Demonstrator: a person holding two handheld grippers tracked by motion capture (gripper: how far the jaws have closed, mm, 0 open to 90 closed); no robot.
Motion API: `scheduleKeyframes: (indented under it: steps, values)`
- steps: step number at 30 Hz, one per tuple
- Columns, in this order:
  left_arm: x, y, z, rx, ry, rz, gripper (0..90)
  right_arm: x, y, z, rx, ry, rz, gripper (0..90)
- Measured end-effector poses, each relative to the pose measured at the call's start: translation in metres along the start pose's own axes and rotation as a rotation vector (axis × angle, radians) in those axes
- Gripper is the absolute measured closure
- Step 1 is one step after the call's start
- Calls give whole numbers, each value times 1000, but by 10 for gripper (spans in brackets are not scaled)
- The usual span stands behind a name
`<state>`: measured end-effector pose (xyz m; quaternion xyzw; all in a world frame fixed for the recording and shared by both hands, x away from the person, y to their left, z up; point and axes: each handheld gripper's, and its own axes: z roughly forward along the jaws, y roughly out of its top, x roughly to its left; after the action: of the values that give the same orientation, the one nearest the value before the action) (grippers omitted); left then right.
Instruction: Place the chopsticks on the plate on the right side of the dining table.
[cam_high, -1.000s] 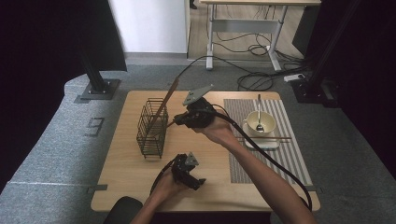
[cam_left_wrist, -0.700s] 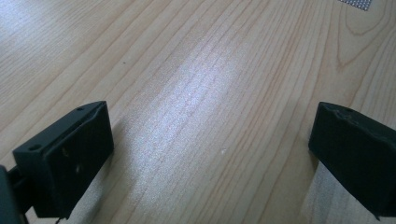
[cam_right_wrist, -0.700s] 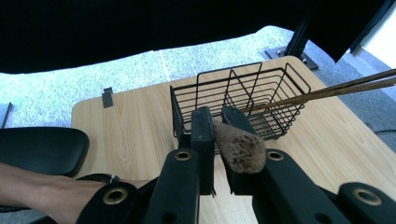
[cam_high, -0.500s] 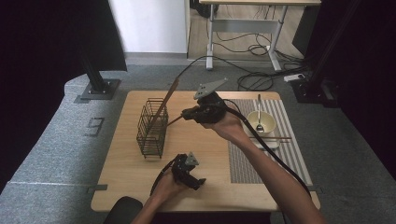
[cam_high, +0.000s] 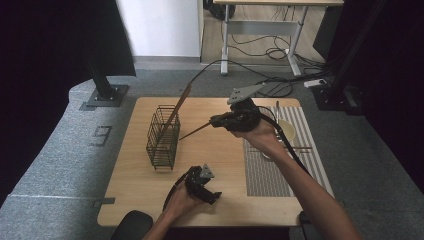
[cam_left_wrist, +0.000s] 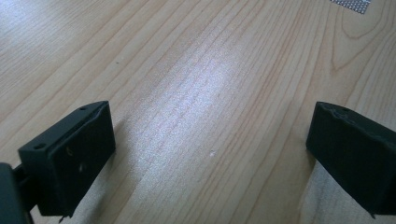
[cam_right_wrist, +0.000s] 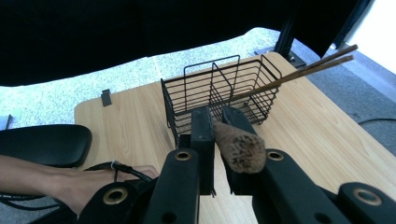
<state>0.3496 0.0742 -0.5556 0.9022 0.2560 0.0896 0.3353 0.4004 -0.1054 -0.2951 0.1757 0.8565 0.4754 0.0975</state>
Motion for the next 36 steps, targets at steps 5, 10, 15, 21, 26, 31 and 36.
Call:
scheduleKeyframes:
  steps: [5, 10, 15, 21, 26, 31, 36]
  values:
    - [0, 0, -1, 0, -3, 1, 33, -4, -12, -10, -7, -12, 17, 823]
    - [3, 0, -3, 6, 6, -3, 44, -8, -23, -21, -12, -30, 32, 823]
    - [9, -1, -10, 5, 34, -16, 79, -9, -32, -32, -16, -42, 41, 823]
    - [19, -1, -23, -32, 39, -47, 100, -8, -43, -41, -8, -51, 51, 823]
    - [29, -2, -38, -51, 55, -56, 143, -9, -57, -46, 2, -53, 66, 823]
    - [32, -2, -47, -80, 46, -47, 147, -9, -70, -47, 8, -46, 81, 823]
    - [34, -1, -54, -110, 27, -30, 152, -5, -81, -47, 19, -32, 85, 823]
